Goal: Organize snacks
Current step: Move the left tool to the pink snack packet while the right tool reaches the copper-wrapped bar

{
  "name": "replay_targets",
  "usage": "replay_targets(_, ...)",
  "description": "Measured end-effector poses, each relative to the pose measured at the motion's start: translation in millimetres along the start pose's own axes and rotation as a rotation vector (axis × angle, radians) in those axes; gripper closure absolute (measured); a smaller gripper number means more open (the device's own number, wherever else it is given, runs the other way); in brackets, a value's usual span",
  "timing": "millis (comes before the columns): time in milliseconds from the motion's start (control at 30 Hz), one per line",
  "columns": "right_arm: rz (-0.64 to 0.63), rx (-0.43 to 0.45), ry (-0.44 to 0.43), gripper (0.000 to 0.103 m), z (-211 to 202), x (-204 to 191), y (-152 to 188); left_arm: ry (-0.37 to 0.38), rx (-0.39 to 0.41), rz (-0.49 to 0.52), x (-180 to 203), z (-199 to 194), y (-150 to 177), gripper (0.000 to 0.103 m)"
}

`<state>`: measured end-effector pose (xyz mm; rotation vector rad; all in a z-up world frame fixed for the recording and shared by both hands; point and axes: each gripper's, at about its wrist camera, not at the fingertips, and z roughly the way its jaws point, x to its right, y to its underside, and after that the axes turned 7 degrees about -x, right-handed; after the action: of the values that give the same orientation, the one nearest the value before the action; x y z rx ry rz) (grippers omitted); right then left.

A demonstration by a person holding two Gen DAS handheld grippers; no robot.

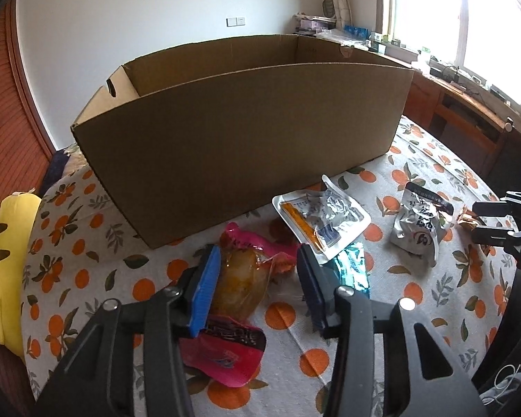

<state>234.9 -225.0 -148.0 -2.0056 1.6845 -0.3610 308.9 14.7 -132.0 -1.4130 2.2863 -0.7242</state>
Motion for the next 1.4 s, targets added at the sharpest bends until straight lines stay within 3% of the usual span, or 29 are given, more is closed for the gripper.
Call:
replay_targets(400, 0.004, -0.017, 0.009, 0.042, 8.7, 1.1, 7.7, -0.035, -0.019, 0.01, -4.0, 11.0, 2.6, 0.054)
replay_targets(700, -0.08, 0.014, 0.107, 0.041, 13.8, -14.6, 15.7, -0.04, -0.038, 0.027, -9.9, 18.7, 3.6, 0.051)
replay_targets(900, -0.078, 0.04, 0.104, 0.04, 13.9, -13.9, 17.6, -0.074, -0.027, 0.051, -7.3, 24.2, 6.9, 0.046)
replay_targets(1000, -0.08, 0.05, 0.104, 0.04, 13.7, -14.2, 18.9, -0.077, -0.048, 0.069, -3.1, 29.4, 5.8, 0.036)
replay_targets(1100, -0.082, 0.054, 0.103, 0.04, 12.8, -14.1, 20.5, -0.112, -0.044, 0.091, 4.5, 28.0, 6.8, 0.036)
replay_targets(1400, -0.081, 0.053, 0.102, 0.04, 11.9, -14.2, 21.1, -0.116, -0.043, 0.087, 0.0, 26.4, 5.4, 0.036)
